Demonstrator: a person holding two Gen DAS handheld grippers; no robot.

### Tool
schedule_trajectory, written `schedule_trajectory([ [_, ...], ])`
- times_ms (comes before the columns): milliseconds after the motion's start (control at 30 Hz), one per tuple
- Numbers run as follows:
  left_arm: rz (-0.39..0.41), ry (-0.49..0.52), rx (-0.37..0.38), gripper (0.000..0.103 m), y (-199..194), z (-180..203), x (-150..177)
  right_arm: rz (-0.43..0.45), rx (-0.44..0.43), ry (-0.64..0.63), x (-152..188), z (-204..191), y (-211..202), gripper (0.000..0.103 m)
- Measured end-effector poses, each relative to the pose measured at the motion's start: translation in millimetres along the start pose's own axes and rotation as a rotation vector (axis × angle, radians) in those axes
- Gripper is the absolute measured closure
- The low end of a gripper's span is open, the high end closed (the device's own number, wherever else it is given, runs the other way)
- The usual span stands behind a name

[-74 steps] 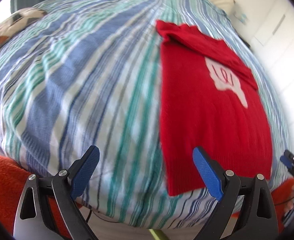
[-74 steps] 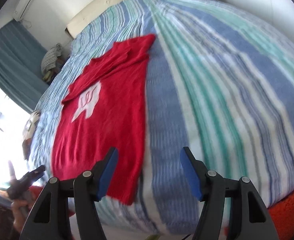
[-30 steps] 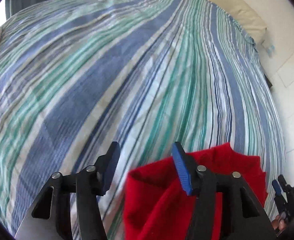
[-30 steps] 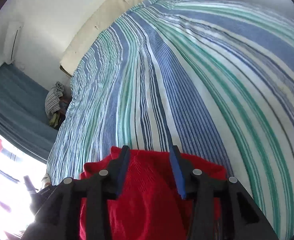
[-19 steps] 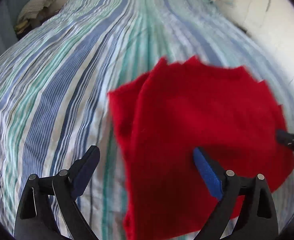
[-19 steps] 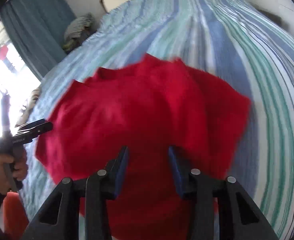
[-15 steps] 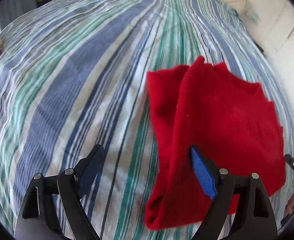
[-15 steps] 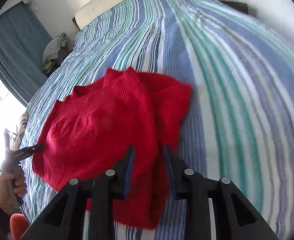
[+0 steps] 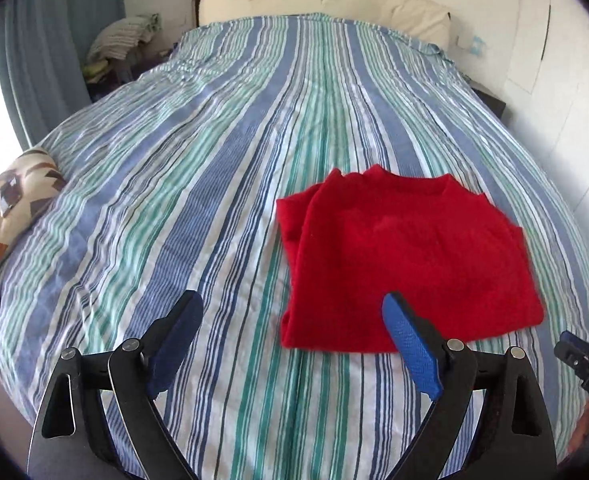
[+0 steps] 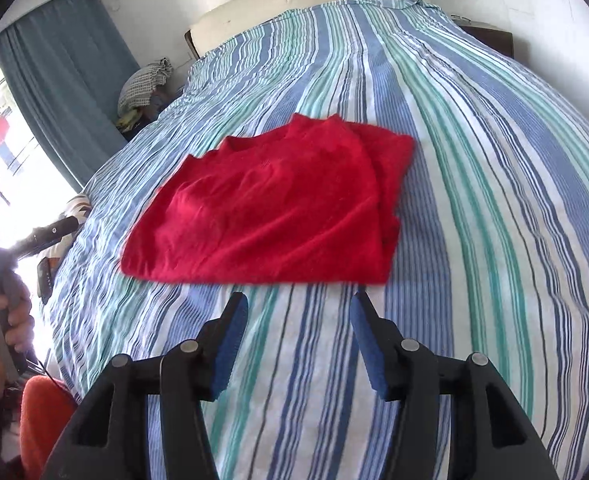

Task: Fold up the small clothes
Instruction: 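Move the right tool to the edge of the folded sweater, then grasp the folded sweater edge with the right tool and fold it over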

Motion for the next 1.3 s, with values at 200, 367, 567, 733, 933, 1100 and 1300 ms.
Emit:
schedule_trajectory([
  [200, 0.022, -0.001, -0.008, 0.011, -23, 1, 3, 0.010, -0.017, -0.010, 10, -13, -11, 0.049],
  [367, 0.006, -0.026, -0.008, 0.010, -27, -2, 19, 0.004, -0.032, 0.029, 6, -6, -12, 0.034],
  [567, -0.074, -0.083, 0.031, 0.009, -8, -2, 103, -0.002, -0.049, 0.284, -40, 61, 17, 0.032],
  [733, -0.154, -0.100, 0.019, 0.009, 15, -6, 170, -0.020, -0.110, 0.398, -79, 86, 63, 0.031],
  [933, -0.174, -0.118, 0.002, 0.009, 23, -27, 173, -0.098, -0.104, 0.435, -91, 86, 134, 0.041],
  [1100, -0.174, -0.195, 0.026, 0.009, 29, -40, 172, -0.087, 0.011, 0.385, -108, 66, 126, 0.094],
  [1300, -0.174, -0.200, 0.047, 0.009, 32, -37, 168, -0.085, -0.104, 0.129, -160, -93, 104, 0.094],
])
Point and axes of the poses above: each gripper's, at about its wrist camera, not at the fingertips, and y roughly the way its jaws point, z to its right, x to its underside, the point moved 8 cm from there along y, roughly the way its jaws point, and after that the axes turned 3 degrees about y, right-handed, at the moved point
